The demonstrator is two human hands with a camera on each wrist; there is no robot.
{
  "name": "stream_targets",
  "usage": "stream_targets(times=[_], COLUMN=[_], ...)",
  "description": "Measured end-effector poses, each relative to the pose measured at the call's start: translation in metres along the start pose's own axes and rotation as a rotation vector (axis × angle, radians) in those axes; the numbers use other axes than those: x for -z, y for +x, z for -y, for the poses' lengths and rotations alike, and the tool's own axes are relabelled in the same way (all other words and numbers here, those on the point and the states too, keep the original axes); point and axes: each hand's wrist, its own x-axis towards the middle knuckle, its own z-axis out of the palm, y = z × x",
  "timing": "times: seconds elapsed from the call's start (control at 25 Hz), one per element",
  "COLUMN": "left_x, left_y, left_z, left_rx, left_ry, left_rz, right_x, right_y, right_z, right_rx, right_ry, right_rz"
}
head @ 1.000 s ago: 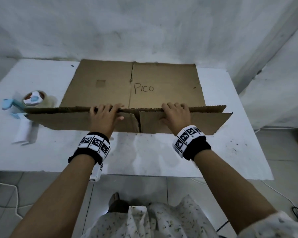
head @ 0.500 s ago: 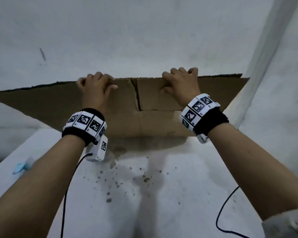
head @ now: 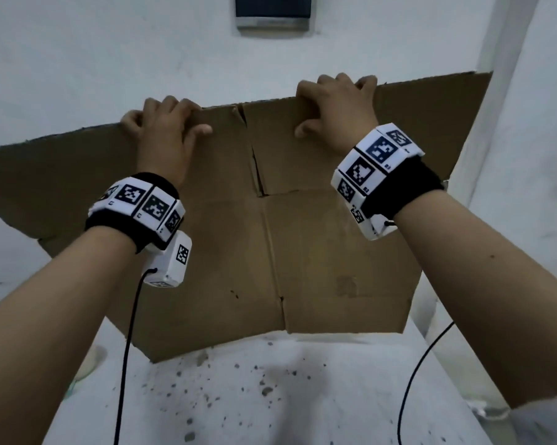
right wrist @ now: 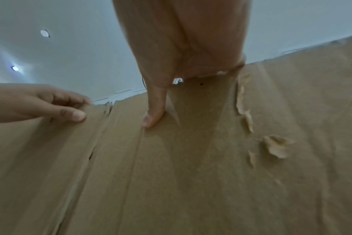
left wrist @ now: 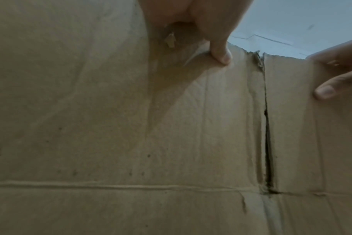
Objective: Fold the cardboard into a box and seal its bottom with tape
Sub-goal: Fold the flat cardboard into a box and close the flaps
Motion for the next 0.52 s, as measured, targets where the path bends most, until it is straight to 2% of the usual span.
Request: stream_targets(times=[0.08,0.16,0.24,0.36,0.44,0.52], left_x=[-0.01,-0.023,-0.042,-0.075,-0.099,-0.116], left_y=[-0.003,-0.01,-0.02,-0.047,-0.07,-0.087], left_z=[0.001,0.002,0.006,0.018,0.028,0.037], left_rx=[-0.004,0.036,0.062,0.083,0.138,0.112], left_ry=[0.003,-0.096,-0.179,-0.186,-0.22,-0.202], left_rz=[0.051,0.107,0.168,0.305,0.392,0.402], right_x=[-0.012,-0.034,-0.062,-0.109,-0.14,-0.158], right_y=[-0.006,-0.015,-0.024,-0.043,-0.059,-0.073], right_z=[-0.003,-0.005,-0.008,-0.01,-0.007,-0.006], right_rx=[-0.024,-0.059,-0.099,-0.126,-0.137,-0.148], right_ry=[0.015,0.04,0.07,0.076,0.064,0.04], right_rz=[0.057,0.14,0.24,0.383,0.428,0.428])
